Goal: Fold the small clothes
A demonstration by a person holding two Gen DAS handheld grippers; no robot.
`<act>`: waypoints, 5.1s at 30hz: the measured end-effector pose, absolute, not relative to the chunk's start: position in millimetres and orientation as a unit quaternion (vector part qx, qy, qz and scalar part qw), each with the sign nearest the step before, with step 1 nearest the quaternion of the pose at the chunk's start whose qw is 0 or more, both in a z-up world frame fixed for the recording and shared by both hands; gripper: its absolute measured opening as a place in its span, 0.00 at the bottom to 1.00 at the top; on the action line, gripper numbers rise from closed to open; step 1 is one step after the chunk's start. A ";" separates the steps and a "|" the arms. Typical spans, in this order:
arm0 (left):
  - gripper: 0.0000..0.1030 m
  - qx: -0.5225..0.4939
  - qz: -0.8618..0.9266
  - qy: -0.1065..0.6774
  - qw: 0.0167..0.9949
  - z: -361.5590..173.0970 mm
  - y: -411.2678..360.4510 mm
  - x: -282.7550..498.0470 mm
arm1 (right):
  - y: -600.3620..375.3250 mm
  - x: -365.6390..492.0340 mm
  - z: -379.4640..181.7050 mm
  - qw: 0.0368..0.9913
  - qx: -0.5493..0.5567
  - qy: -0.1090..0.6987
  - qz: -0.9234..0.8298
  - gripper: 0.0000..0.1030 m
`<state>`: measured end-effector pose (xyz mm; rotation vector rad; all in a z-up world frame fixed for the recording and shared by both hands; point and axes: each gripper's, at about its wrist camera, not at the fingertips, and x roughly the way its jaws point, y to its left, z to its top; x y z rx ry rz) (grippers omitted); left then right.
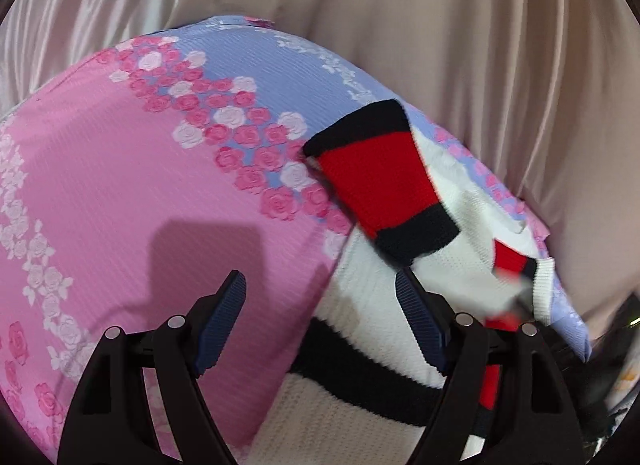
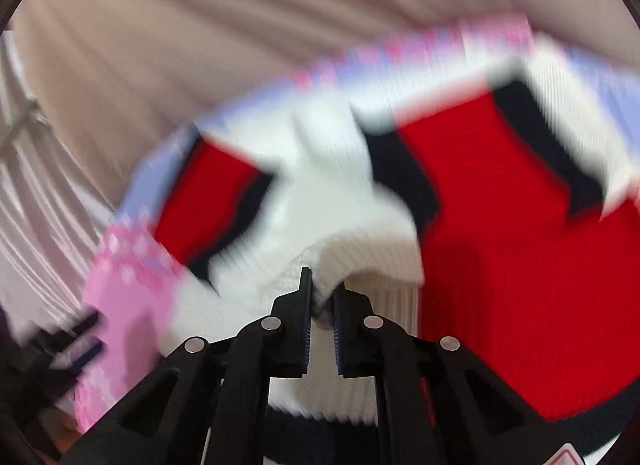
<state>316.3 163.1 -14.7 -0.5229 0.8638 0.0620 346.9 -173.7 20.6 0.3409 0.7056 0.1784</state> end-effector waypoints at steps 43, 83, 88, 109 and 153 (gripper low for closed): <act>0.12 -0.157 0.056 0.454 0.875 -58.1 55.2 442.9 | -344.0 414.3 -52.0 0.900 0.149 0.407 -0.043 0.09; 0.76 -0.140 0.012 0.532 0.835 -56.6 124.3 233.7 | -347.4 117.7 -65.6 0.861 0.184 0.473 -0.022 0.49; 0.83 -0.154 -0.002 0.552 0.820 -70.9 114.2 194.5 | -318.6 103.0 -93.4 0.849 0.210 0.484 -0.012 0.54; 0.10 -0.129 -0.106 0.539 0.825 25.5 95.7 132.2 | -319.8 61.8 16.7 0.882 0.185 0.434 0.011 0.08; 0.09 -0.055 -0.193 0.669 0.716 28.8 111.6 -15.1 | -304.9 -134.7 -7.0 0.816 0.100 0.562 0.096 0.06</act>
